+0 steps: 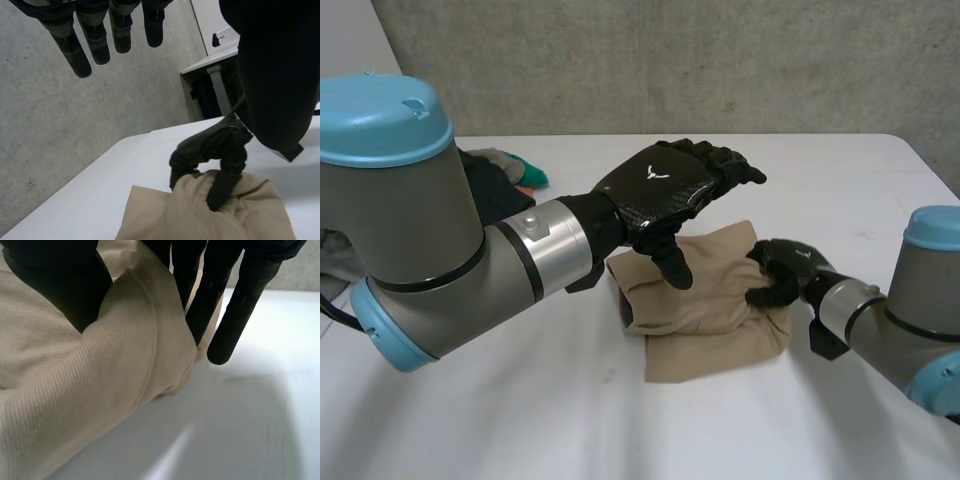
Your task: Fold the laundry.
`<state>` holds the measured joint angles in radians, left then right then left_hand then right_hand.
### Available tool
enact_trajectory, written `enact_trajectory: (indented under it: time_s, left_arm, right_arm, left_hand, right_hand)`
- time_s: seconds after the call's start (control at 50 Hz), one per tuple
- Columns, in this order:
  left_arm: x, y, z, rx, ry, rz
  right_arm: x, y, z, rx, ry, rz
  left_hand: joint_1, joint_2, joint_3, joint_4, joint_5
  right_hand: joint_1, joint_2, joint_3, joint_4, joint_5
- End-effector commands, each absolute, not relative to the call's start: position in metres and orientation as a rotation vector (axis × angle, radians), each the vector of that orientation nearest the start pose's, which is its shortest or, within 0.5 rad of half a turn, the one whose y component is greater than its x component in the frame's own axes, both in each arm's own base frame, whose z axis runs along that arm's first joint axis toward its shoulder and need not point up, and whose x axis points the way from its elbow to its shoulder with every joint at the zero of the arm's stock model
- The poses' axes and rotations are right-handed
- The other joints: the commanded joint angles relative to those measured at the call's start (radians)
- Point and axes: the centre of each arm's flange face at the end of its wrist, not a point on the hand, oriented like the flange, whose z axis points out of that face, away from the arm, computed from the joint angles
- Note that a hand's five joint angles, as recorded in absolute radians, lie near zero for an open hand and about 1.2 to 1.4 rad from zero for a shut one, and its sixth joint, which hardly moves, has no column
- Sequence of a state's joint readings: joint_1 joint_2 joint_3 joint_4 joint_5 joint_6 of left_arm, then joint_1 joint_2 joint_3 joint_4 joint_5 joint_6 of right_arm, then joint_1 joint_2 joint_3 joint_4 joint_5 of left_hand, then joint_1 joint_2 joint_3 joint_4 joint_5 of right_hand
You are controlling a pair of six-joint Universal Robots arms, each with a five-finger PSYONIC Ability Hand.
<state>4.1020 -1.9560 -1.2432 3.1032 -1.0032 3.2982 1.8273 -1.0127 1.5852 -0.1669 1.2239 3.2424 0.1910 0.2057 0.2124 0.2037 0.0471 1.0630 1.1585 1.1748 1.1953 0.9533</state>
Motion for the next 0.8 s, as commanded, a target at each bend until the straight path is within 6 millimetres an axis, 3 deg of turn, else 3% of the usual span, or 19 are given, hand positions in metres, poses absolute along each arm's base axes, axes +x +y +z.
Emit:
enact_trajectory:
  time_s: [0.02, 0.12, 0.14, 0.2, 0.32, 0.4, 0.48, 0.54, 0.8]
  left_arm:
    - [-0.363, -0.203, 0.278, -1.142, -1.510, 1.526]
    - [-0.365, -0.204, 0.285, -1.135, -1.489, 1.547]
    - [-0.365, -0.204, 0.286, -1.133, -1.486, 1.547]
    - [-0.366, -0.205, 0.291, -1.122, -1.473, 1.555]
    - [-0.369, -0.205, 0.299, -1.104, -1.451, 1.561]
    - [-0.373, -0.201, 0.301, -1.100, -1.437, 1.552]
    - [-0.376, -0.196, 0.300, -1.102, -1.426, 1.540]
    - [-0.378, -0.195, 0.299, -1.105, -1.422, 1.537]
    - [-0.381, -0.195, 0.297, -1.095, -1.435, 1.545]
  right_arm:
    - [0.250, -0.339, 0.141, -0.345, 2.156, -1.472]
    - [0.215, -0.403, 0.145, -0.091, 2.126, -1.581]
    - [0.198, -0.423, 0.145, -0.009, 2.127, -1.636]
    - [0.168, -0.457, 0.147, 0.107, 2.124, -1.768]
    - [0.119, -0.503, 0.144, 0.218, 2.107, -1.921]
    - [0.074, -0.530, 0.133, 0.286, 2.161, -2.002]
    - [0.033, -0.546, 0.128, 0.416, 2.172, -2.105]
    - [0.014, -0.552, 0.127, 0.463, 2.165, -2.152]
    - [0.007, -0.551, 0.110, 0.521, 2.212, -2.133]
  left_hand:
    - [0.037, 0.022, 0.016, 0.025, 0.007]
    - [0.037, 0.022, 0.016, 0.025, 0.007]
    - [0.037, 0.022, 0.016, 0.025, 0.007]
    - [0.037, 0.022, 0.016, 0.025, 0.007]
    - [0.034, 0.020, 0.013, 0.022, 0.004]
    - [0.037, 0.022, 0.016, 0.025, 0.007]
    - [0.037, 0.022, 0.016, 0.025, 0.007]
    - [0.037, 0.022, 0.016, 0.025, 0.007]
    - [0.037, 0.022, 0.016, 0.025, 0.007]
  right_hand:
    - [0.333, 0.238, 0.221, 0.201, 0.268]
    - [0.333, 0.238, 0.221, 0.201, 0.268]
    - [0.333, 0.238, 0.221, 0.201, 0.268]
    - [0.333, 0.238, 0.221, 0.201, 0.268]
    - [0.333, 0.238, 0.221, 0.201, 0.268]
    - [0.333, 0.238, 0.221, 0.201, 0.268]
    - [0.333, 0.238, 0.221, 0.201, 0.268]
    - [0.333, 0.238, 0.221, 0.201, 0.268]
    - [0.333, 0.238, 0.221, 0.201, 0.268]
